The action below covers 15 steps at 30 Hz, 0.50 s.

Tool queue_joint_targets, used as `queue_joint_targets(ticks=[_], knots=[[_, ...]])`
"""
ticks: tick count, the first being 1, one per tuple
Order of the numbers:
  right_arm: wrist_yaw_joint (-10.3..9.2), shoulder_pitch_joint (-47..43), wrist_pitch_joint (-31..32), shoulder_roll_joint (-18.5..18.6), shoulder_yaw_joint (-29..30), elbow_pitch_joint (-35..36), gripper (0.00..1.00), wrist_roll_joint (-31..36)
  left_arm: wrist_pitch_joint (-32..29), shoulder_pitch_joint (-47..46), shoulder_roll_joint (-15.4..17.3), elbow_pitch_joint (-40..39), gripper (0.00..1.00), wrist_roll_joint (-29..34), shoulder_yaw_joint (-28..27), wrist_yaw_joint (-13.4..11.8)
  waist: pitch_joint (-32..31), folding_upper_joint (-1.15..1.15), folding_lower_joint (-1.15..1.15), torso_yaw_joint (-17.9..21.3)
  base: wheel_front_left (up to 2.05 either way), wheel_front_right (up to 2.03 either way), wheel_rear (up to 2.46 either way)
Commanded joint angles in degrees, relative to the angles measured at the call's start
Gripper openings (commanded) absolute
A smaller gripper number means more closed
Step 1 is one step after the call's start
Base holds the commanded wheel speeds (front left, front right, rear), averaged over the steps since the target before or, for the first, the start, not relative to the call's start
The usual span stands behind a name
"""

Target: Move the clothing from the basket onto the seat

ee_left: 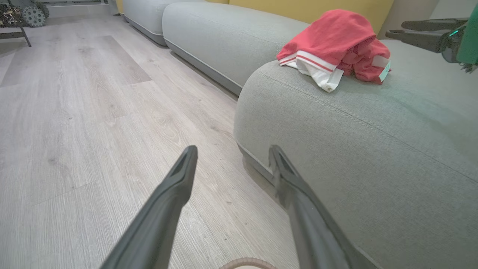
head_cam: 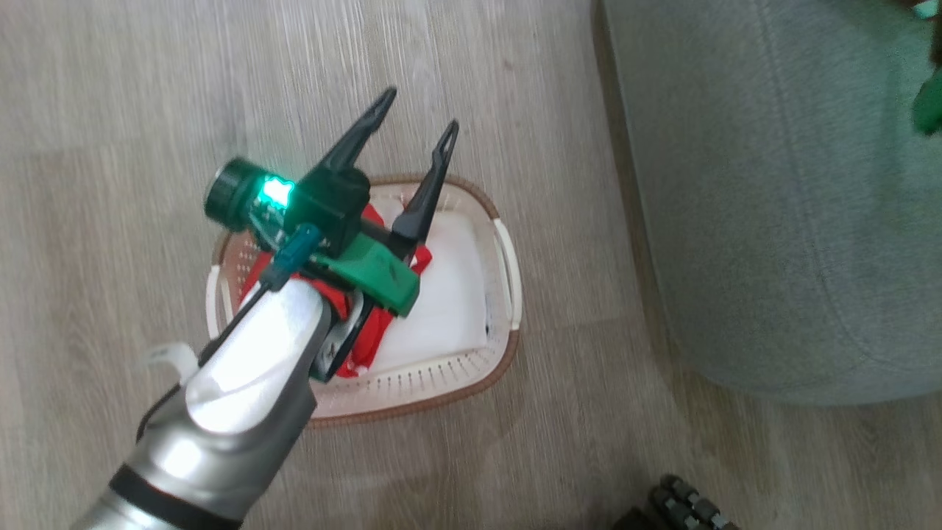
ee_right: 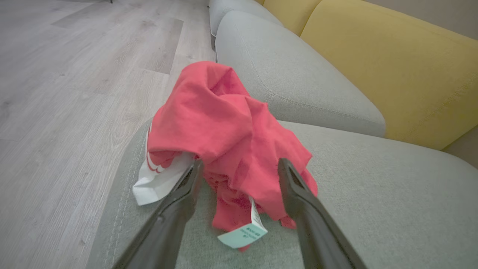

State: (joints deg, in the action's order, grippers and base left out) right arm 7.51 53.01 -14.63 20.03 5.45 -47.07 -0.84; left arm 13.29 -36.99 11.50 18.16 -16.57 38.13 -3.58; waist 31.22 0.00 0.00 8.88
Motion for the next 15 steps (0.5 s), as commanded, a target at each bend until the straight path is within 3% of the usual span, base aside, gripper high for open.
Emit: queue_joint_targets(ticks=[1,15], knots=[[-0.02,-1.68,-0.37,1.13,-0.96,1.94,1.00,-0.73,0.68,0.62,0.75,-1.41,1.00,-0.40,-2.01,-0.45,-2.28,0.00,0.00,0.04,0.00,0.00,0.00],[-0.02,-9.56,-0.37,-0.29,-7.42,6.40,1.00,-6.65,1.69,12.08,-0.43,-2.44,1.00,-3.80,-8.73,-3.07,-16.10,0.00,0.00,-2.82,0.00,0.00,0.00]])
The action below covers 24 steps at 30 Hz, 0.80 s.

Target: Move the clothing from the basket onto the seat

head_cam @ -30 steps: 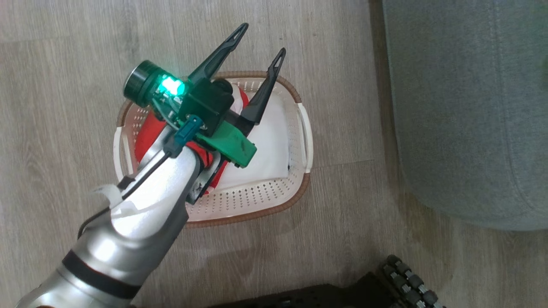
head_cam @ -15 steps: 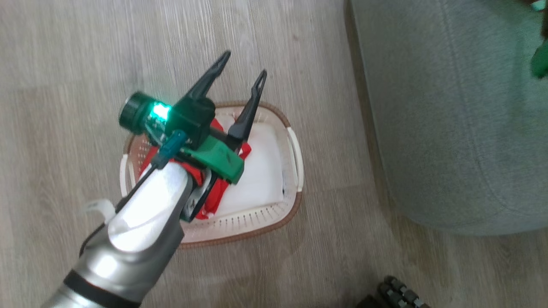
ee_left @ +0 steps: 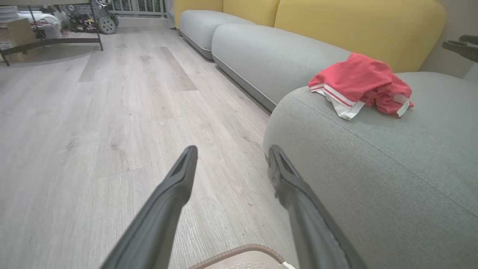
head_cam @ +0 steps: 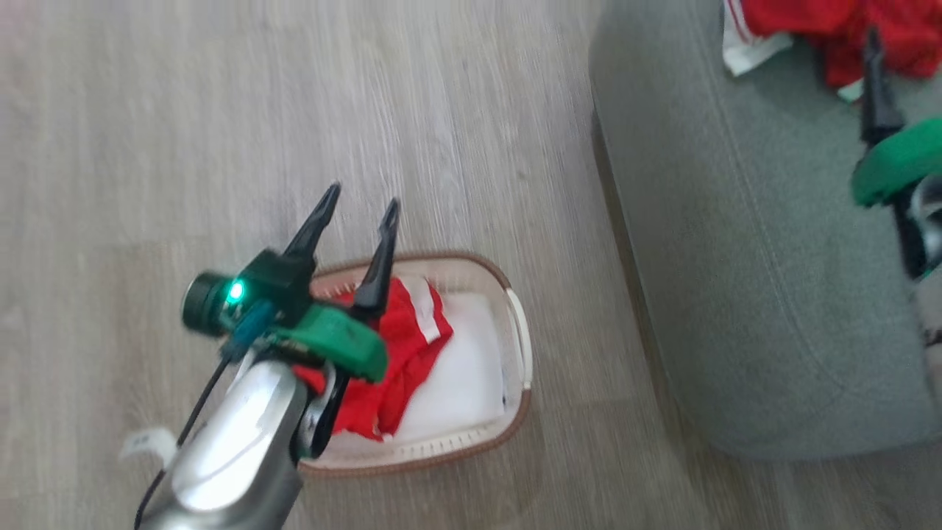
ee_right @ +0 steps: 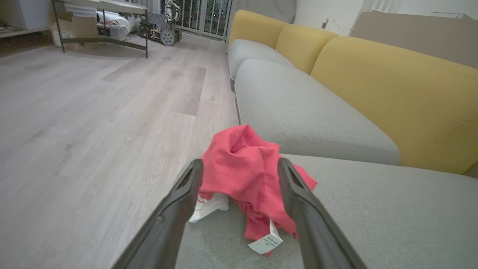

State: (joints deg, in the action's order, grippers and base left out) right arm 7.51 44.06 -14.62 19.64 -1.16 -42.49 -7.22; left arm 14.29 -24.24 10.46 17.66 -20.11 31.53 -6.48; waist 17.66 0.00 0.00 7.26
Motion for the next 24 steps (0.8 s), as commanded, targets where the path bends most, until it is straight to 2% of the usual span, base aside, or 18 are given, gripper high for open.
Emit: queue_joint_targets(ticks=[1,12,18,24], knots=[[-0.02,-1.38,-0.38,-0.39,-1.16,2.32,1.00,-0.45,0.69,0.51,0.52,-2.35,1.00,-0.34,-2.94,-0.35,-3.67,0.00,0.00,-1.49,0.00,0.00,0.00],[-0.02,-12.80,-0.38,-7.46,-4.56,8.01,1.00,-1.54,0.70,13.56,0.60,-5.91,1.00,0.56,-12.19,-2.03,-13.81,0.00,0.00,-3.83,0.00,0.00,0.00],[-0.02,-19.34,-0.38,-12.44,-4.79,12.43,1.00,-1.05,0.71,19.60,0.19,-7.50,1.00,1.35,-17.16,-2.54,-16.50,0.00,0.00,-4.22,0.00,0.00,0.00],[-0.02,-25.36,-0.38,-15.43,-3.21,17.41,1.00,0.70,0.71,24.44,-1.26,-8.88,1.00,2.45,-21.37,-2.88,-17.77,0.00,0.00,-4.67,0.00,0.00,0.00]])
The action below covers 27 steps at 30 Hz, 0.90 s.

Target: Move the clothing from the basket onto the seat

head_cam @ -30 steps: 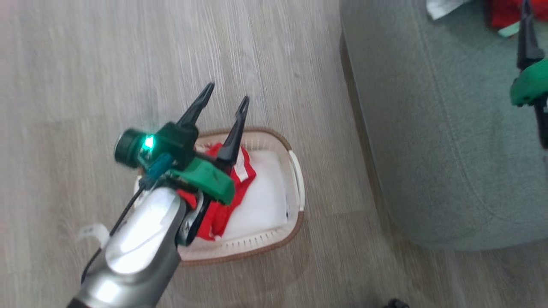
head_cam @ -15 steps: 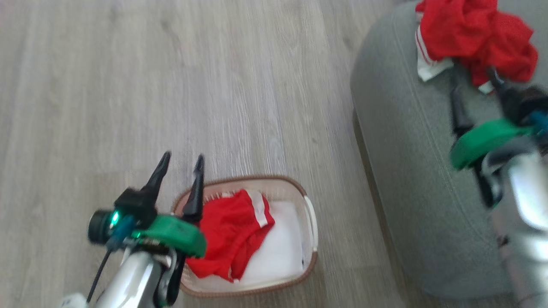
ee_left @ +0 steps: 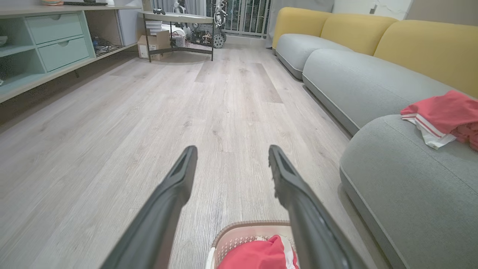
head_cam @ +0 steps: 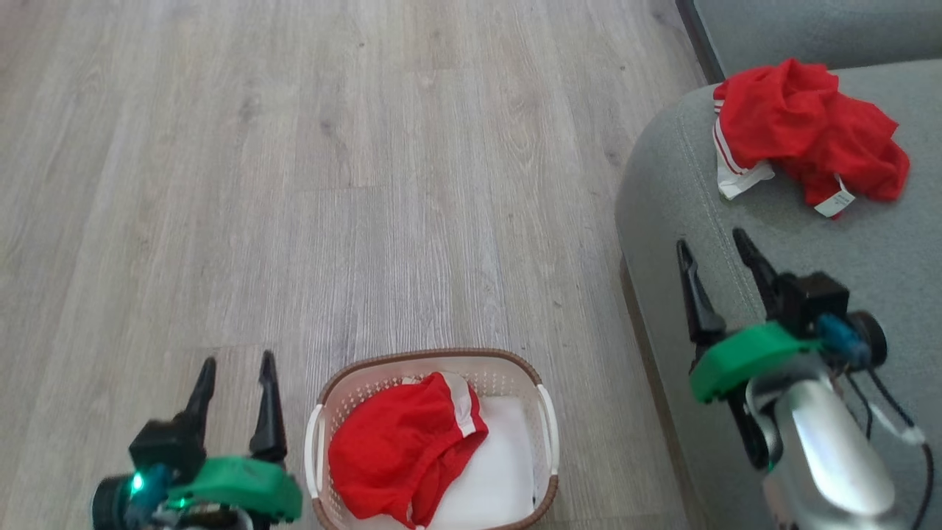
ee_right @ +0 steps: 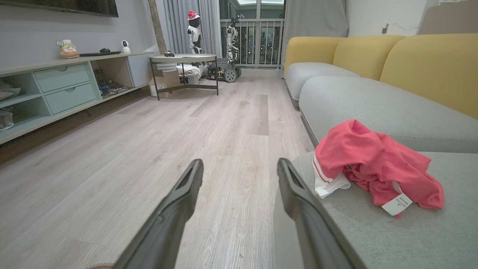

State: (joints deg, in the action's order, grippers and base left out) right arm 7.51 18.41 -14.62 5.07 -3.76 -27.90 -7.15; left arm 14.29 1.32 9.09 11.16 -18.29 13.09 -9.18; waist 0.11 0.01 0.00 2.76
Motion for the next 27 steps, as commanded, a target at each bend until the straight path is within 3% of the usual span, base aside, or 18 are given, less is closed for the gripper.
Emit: queue_joint_targets(ticks=[1,8,13,27], knots=[[-0.02,-0.61,-0.38,-1.20,-0.32,3.56,1.00,0.87,0.71,-0.42,-0.16,-2.64,1.00,0.85,-3.42,0.00,-0.36,-0.01,0.00,-0.26,0.00,0.00,0.00],[-0.02,-4.79,-0.38,-2.10,0.92,6.56,1.00,1.56,0.71,2.79,-1.74,-3.57,1.00,2.34,-5.59,1.42,-1.09,-0.01,0.00,-0.75,0.00,0.00,0.00],[-0.02,-7.63,-0.38,-2.17,-0.58,7.93,1.00,-1.51,0.71,3.78,-2.87,-3.40,1.00,3.52,-6.73,2.74,-1.69,-0.01,0.00,-1.31,0.00,0.00,0.00],[-0.02,-9.43,-0.38,-2.19,-1.46,6.57,1.00,-3.03,0.71,4.52,-4.83,-2.54,1.00,5.71,-9.14,4.68,-2.08,-0.01,0.00,-1.61,0.00,0.00,0.00]])
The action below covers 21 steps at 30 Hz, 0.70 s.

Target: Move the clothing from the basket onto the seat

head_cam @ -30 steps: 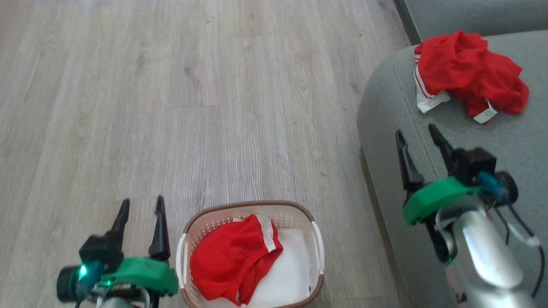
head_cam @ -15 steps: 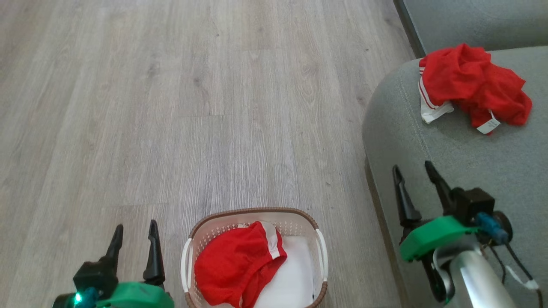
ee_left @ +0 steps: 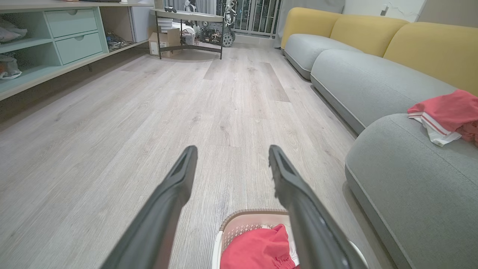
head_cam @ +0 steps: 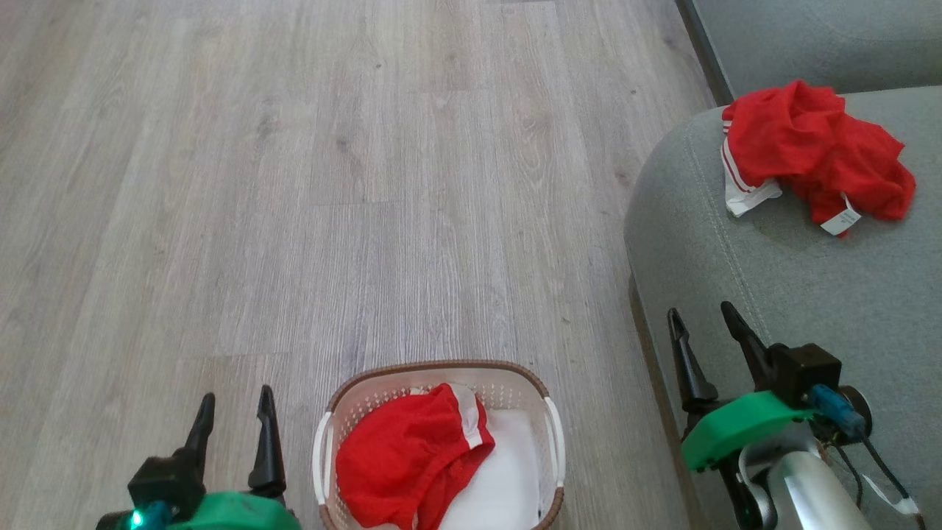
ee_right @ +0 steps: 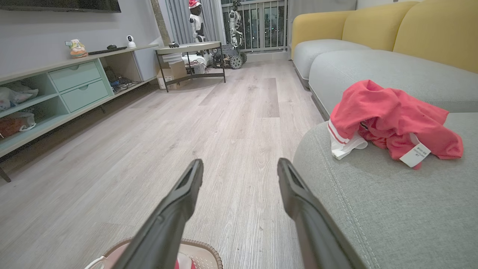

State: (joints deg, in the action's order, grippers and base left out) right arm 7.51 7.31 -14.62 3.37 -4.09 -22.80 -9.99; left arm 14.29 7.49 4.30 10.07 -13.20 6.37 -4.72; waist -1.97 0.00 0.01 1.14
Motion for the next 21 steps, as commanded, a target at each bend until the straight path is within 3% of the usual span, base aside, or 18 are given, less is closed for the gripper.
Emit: queue_joint_targets(ticks=[1,12,21], knots=[[-0.02,1.64,-0.38,-0.48,-1.11,1.41,1.00,-0.22,0.71,-1.64,-0.12,-1.40,1.00,0.71,-2.53,0.32,-0.01,0.00,-0.01,0.01,0.00,0.00,0.00],[-0.02,1.30,-0.38,-0.49,-0.60,1.27,1.00,-0.56,0.71,-1.84,-0.79,-0.79,1.00,1.52,-2.99,1.36,0.40,0.00,-0.01,-0.32,0.00,0.00,0.00],[-0.02,1.29,-0.38,-0.49,0.75,2.27,1.00,-0.27,0.71,-3.91,-0.98,2.77,1.00,3.53,-0.13,3.15,2.34,0.00,-0.01,-0.56,0.00,0.00,0.00]])
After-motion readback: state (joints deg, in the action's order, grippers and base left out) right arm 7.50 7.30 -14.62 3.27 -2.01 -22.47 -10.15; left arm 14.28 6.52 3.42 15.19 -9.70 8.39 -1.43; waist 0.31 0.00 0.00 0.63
